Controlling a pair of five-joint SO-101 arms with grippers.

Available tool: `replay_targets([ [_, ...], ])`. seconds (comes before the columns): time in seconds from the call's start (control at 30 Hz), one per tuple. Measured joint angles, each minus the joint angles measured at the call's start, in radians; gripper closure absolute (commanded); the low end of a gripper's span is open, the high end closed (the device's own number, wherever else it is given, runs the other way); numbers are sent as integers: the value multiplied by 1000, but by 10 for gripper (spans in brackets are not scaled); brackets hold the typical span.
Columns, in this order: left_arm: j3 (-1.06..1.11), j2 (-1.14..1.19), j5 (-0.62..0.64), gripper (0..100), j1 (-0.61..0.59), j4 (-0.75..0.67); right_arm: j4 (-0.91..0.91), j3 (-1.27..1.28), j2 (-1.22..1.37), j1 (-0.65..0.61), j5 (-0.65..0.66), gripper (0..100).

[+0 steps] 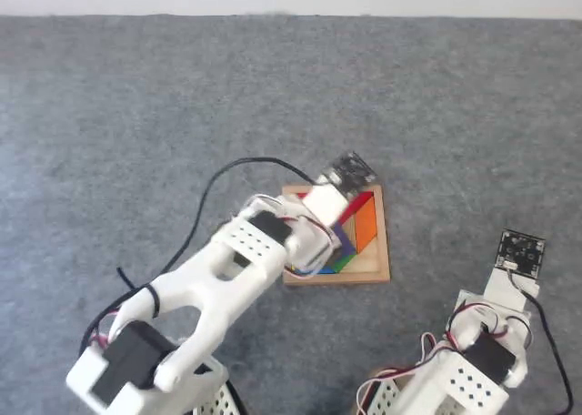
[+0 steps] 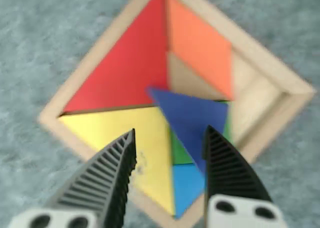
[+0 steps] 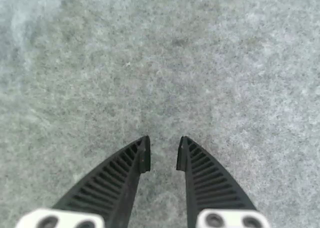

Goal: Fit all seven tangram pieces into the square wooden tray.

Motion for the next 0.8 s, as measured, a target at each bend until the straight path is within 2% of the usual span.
replay_targets([
  [0.17,9,28,2,794,95,11,0,0,0,0,0,884],
  [0.57,-20,26,-2,794,103,40,0,0,0,0,0,884],
  [0.8,37,-141,-2,794,80,43,0,0,0,-2,0,884],
])
